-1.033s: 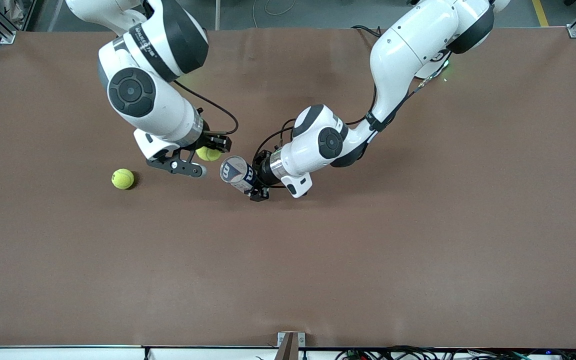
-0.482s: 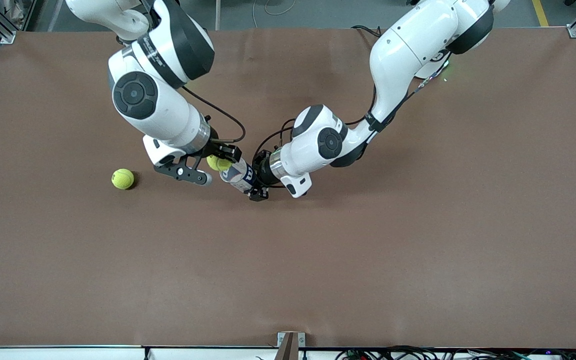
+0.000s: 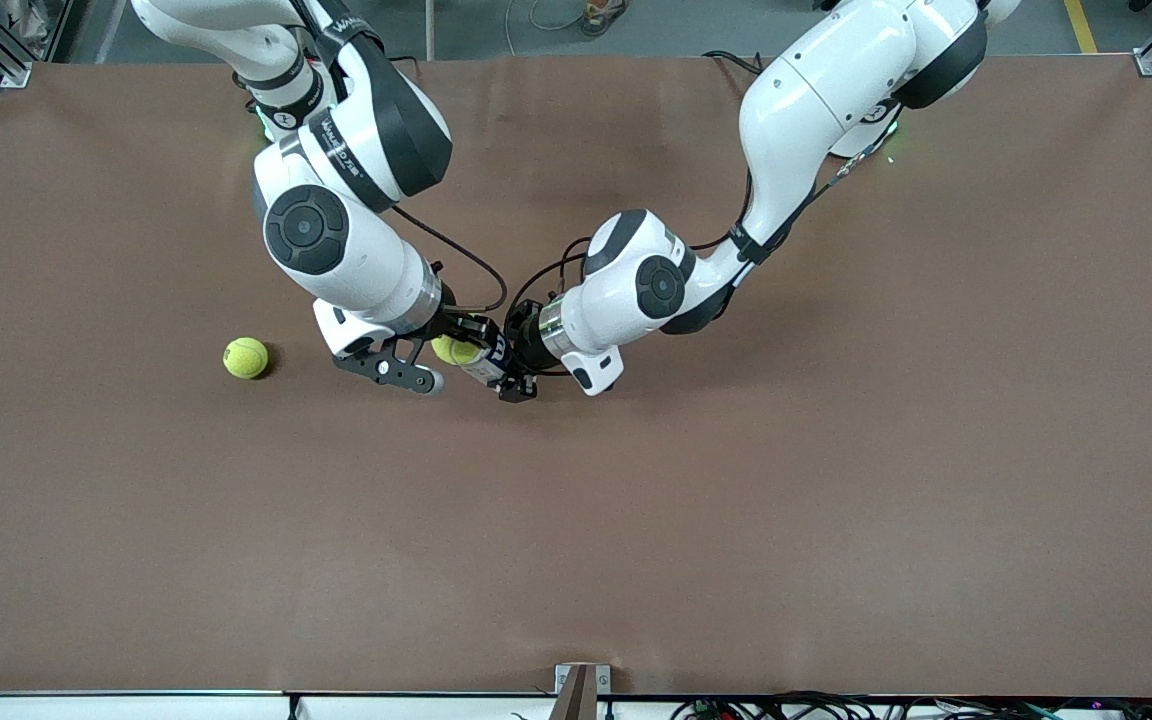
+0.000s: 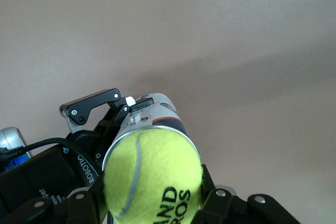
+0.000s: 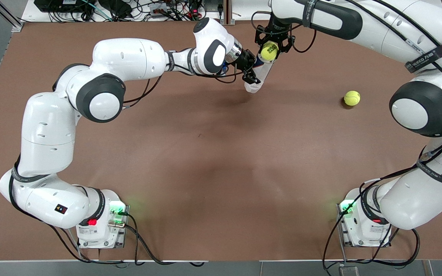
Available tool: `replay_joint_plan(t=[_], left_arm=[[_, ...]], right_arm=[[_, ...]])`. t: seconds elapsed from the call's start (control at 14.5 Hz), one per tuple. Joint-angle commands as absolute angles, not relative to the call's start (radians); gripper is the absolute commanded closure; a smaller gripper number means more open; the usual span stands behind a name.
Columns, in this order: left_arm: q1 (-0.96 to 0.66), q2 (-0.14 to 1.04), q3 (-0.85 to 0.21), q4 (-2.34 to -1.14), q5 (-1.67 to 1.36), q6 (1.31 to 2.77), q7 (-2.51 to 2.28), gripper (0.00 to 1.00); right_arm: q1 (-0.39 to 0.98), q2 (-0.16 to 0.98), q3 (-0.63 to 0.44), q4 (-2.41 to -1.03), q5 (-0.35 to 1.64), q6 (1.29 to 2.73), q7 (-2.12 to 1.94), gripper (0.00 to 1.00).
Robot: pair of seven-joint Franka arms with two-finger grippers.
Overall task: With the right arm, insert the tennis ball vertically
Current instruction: 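Lower the ball into the can opening with the right gripper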
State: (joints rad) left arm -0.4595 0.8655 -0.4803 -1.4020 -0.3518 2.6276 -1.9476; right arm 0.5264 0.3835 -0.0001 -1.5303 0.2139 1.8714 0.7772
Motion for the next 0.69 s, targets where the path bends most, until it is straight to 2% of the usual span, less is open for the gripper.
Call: replay_joint_plan(t=[0.0, 0.07, 0.14, 0.41, 0.62], left_arm=[[-0.460, 0.877, -0.488, -1.381, -0.382, 2.635, -1.921, 0.28], [-0.460, 0.877, -0.489, -1.381, -0.382, 2.635, -1.921, 0.28], [-0.460, 0.877, -0.488, -1.381, -0.382, 2.635, -1.921, 0.28], [-0.465, 0.877, -0.488, -1.381, -0.380, 2.635, -1.922, 0.28], [-0.466, 0.877, -0.488, -1.381, -0.380, 2.635, -1.922, 0.29]], right_arm=[[0.537, 0.382, -0.011, -1.528, 0.232, 1.876, 0.792, 0.45], [0.537, 0.382, -0.011, -1.528, 0.232, 1.875, 0.792, 0.18], [0.537, 0.380, -0.011, -1.528, 0.230, 1.873, 0.792, 0.00], [0.522, 0.376, -0.015, -1.488, 0.227, 1.858, 0.782, 0.00], [0.454, 0.365, -0.018, -1.432, 0.221, 1.735, 0.727, 0.00]])
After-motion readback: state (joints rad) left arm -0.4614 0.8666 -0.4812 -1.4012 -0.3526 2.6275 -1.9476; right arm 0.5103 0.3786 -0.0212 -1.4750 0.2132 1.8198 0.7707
